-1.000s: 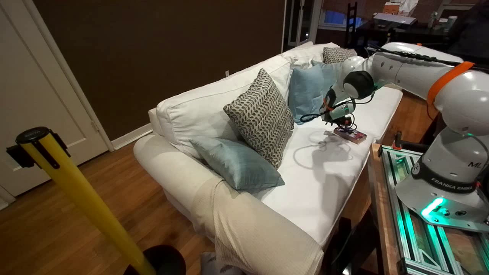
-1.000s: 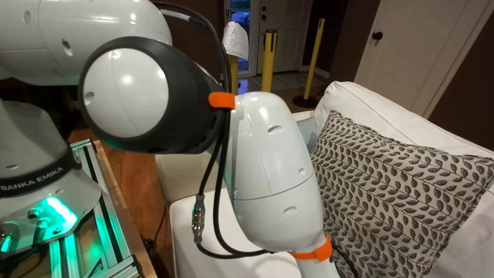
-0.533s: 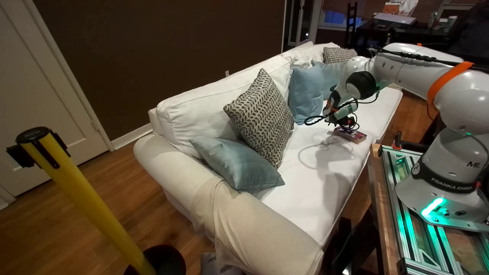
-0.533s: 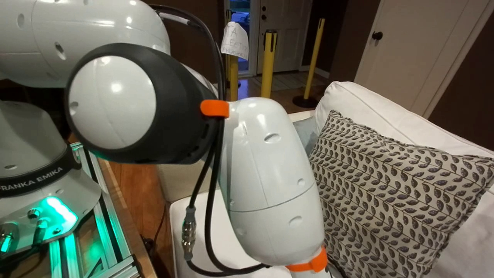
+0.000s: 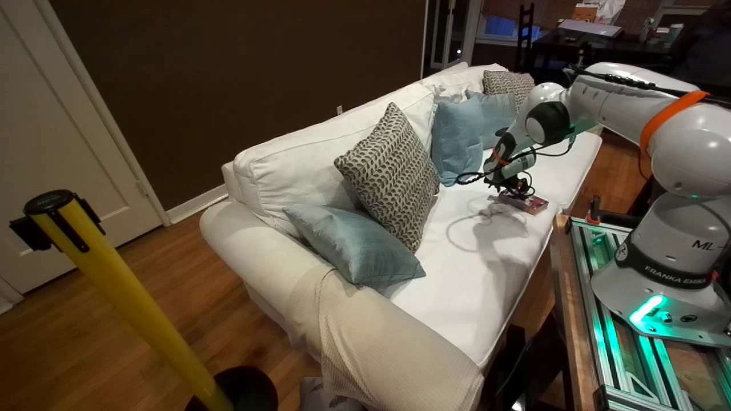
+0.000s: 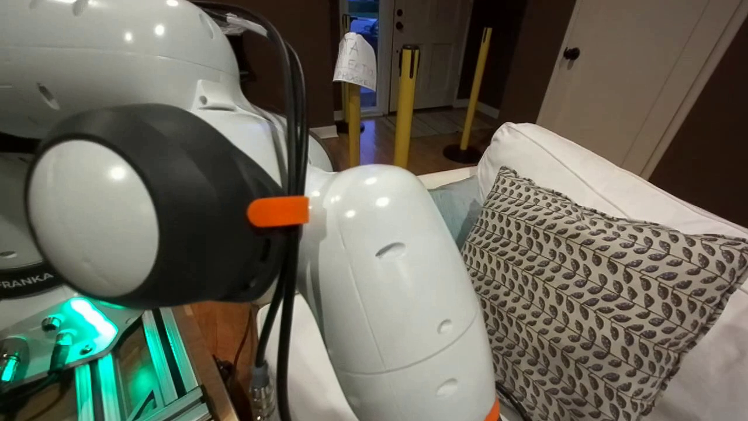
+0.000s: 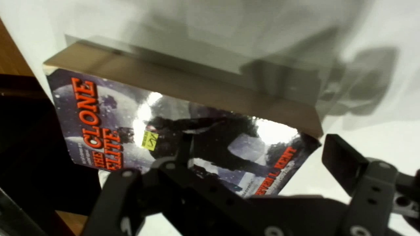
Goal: Move the book to the left
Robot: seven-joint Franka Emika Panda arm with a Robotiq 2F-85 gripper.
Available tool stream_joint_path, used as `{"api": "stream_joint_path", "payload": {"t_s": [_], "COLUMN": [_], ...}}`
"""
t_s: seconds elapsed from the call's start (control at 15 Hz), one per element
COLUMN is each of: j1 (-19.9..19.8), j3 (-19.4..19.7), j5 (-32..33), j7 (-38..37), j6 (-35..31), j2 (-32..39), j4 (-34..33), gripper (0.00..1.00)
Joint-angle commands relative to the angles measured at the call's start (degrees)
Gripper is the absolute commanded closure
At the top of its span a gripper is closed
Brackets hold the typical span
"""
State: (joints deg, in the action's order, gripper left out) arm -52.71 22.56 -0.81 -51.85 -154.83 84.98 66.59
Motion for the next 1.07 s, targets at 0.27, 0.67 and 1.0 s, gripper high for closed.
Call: {"api": "stream_joint_path", "payload": {"t_s": [0.27,0.67,1.0], "j1": [-4.63,-6.39,-7.62], "j3": [-5.53,-6.77,-8.01], "j5": [6.34,10.94,13.01], "j7": [-0.99,-1.73,-2.38], "j6": [2.99,7.57,9.82], "j2": [0.35,0.48,0.59], "j4": [-2.87,-3.60,-4.80], "gripper": [0.00,0.00,0.00]}}
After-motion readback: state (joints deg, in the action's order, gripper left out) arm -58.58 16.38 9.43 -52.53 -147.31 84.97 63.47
